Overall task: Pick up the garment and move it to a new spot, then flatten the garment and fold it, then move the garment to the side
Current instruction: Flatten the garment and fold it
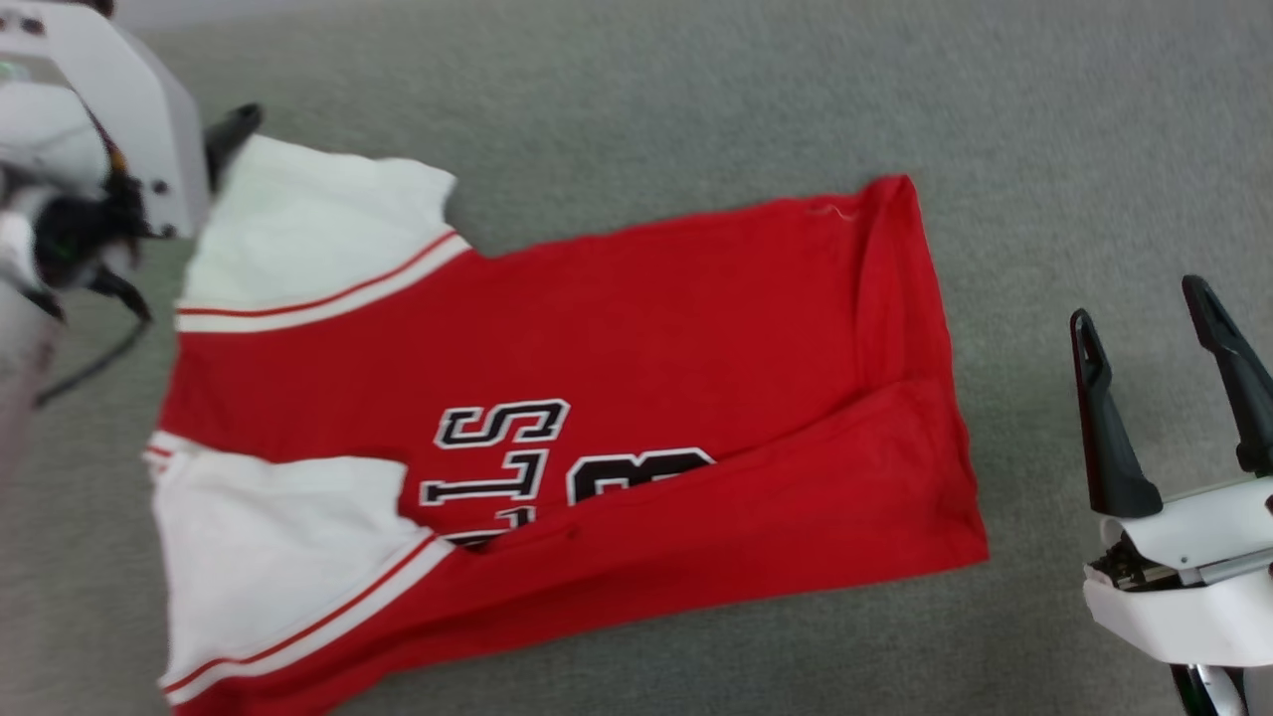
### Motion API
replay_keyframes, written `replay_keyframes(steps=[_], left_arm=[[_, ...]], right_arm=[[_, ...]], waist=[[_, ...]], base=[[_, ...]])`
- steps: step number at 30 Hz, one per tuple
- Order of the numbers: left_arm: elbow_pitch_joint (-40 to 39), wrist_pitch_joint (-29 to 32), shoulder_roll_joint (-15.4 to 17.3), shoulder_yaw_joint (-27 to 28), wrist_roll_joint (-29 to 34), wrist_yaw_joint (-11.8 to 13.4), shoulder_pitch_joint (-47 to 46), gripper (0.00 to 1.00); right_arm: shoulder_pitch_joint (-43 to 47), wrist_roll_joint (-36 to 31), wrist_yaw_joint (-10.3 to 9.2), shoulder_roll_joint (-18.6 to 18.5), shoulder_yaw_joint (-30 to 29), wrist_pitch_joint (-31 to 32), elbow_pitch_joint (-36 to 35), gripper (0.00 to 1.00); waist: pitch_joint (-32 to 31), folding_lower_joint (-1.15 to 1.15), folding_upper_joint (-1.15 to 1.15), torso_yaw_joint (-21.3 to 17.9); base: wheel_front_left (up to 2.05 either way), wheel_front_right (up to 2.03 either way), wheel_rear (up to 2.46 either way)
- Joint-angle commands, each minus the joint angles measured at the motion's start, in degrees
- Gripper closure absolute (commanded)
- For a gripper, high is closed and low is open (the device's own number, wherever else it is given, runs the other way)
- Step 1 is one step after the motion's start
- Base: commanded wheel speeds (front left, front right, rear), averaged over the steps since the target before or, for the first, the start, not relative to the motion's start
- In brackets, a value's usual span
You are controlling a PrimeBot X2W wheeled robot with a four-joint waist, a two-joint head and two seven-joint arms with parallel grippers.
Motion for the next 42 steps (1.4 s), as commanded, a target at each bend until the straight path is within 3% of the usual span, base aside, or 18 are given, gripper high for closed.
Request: replay_keyframes(steps=[1, 11, 15, 20, 21, 22, 28, 33, 38, 42], left_arm=[[1.2, 1.8, 0.3, -0.5, 0.3, -0.4, -1.4, 0.00], [12.2, 22.4, 0.8, -5.6, 1.9, -0.9, -11.0, 0.00], [14.9, 26.7, 0.4, -7.5, 2.5, -1.2, -11.9, 0.00], [17.0, 27.5, -1.1, -7.5, 2.0, -0.7, -12.6, 0.00], [17.3, 27.5, -1.6, -7.5, 1.9, -0.7, -12.7, 0.56], [17.2, 26.6, -2.1, -7.2, 1.6, -0.9, -13.0, 1.00], [17.1, 23.5, -3.8, -7.4, 2.2, -1.8, -14.6, 1.00], [17.3, 21.2, -6.3, -7.2, 1.8, -2.2, -15.6, 1.00], [17.7, 18.9, -9.0, -7.3, 1.7, -2.8, -16.9, 1.00], [18.6, 17.6, -10.8, -7.7, 2.1, -3.0, -17.7, 1.00]], right_arm=[[-0.8, 0.2, -0.05, 0.5, 0.0, -0.2, -0.4, 0.00], [-1.4, 2.4, -0.05, 1.4, 0.0, -0.3, -0.5, 0.00], [-1.7, 3.3, -0.05, 1.3, 0.1, -0.3, -0.8, 0.00], [-2.1, 3.8, -0.05, 0.5, -0.2, -0.3, -0.7, 0.00], [-2.2, 4.0, -0.05, 0.3, -0.1, -0.3, -0.6, 0.00], [-2.1, 4.4, -0.05, 0.2, 0.1, -0.3, -0.3, 0.00], [-4.2, 8.3, -0.05, -1.9, 1.5, 3.0, 0.0, 0.00], [-10.5, 13.2, -0.05, -5.8, 5.2, 11.0, -0.9, 0.00], [-20.0, 17.5, -0.03, -8.5, 8.3, 27.2, 2.4, 0.00], [-28.1, 19.0, -0.05, -6.7, 8.4, 40.8, 6.8, 0.00]], waist=[[4.5, 0.00, 0.00, -3.9], [8.5, 0.00, 0.00, -5.9], [9.2, 0.00, 0.00, -6.0], [9.8, 0.00, 0.00, -5.6], [9.9, 0.00, 0.00, -5.5], [10.0, 0.00, 0.00, -5.3], [9.9, 0.00, 0.00, -3.5], [9.4, 0.00, 0.00, -1.8], [8.9, 0.00, 0.00, 0.4], [8.8, 0.00, 0.00, 1.9]], base=[[0.00, 0.00, 0.00], [0.00, 0.00, 0.00], [0.00, 0.00, 0.00], [0.00, 0.00, 0.00], [0.00, 0.00, 0.00], [0.00, 0.00, 0.00], [0.00, 0.00, 0.00], [0.00, 0.00, 0.00], [0.00, 0.00, 0.00], [0.00, 0.00, 0.00]])
